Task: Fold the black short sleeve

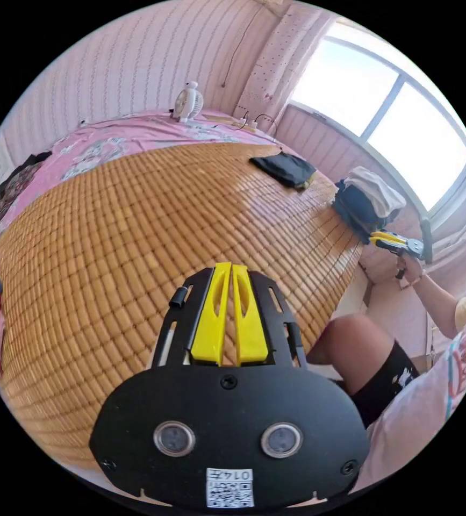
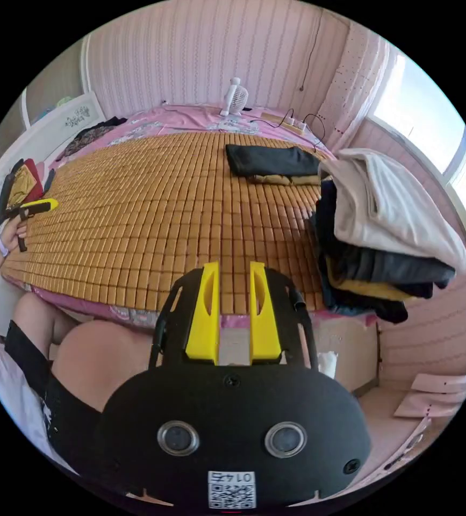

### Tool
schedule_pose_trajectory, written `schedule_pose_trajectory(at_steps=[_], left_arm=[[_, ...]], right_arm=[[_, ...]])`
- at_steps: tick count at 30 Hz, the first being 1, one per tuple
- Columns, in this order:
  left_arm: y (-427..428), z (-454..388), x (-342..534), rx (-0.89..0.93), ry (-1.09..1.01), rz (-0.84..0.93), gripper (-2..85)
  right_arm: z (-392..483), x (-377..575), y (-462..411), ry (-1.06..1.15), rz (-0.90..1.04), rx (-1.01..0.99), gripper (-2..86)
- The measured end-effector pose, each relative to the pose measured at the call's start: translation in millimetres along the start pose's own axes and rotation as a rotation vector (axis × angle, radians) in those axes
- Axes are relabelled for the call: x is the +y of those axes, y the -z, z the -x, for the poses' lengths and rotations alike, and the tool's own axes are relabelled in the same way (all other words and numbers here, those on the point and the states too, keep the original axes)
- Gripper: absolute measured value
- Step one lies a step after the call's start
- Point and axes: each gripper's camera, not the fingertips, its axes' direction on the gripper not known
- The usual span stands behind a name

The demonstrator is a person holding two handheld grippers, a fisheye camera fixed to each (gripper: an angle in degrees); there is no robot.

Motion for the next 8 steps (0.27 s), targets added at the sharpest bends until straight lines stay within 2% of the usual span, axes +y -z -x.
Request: schedule_pose_trajectory(at_steps=[4,8], left_arm=[[83.2,-36.5,159.4,-0.204,0.116,0.013,-0.9],[137.9,-74.6,239.6,-0.307,0.171,-0.099,-1.0]], right_arm=[[66.5,119.3,62.8,-0.039,0.156,0.083,-0.1],[115.0,121.8,108.5,0.092,0.122,0.002,-0.8]])
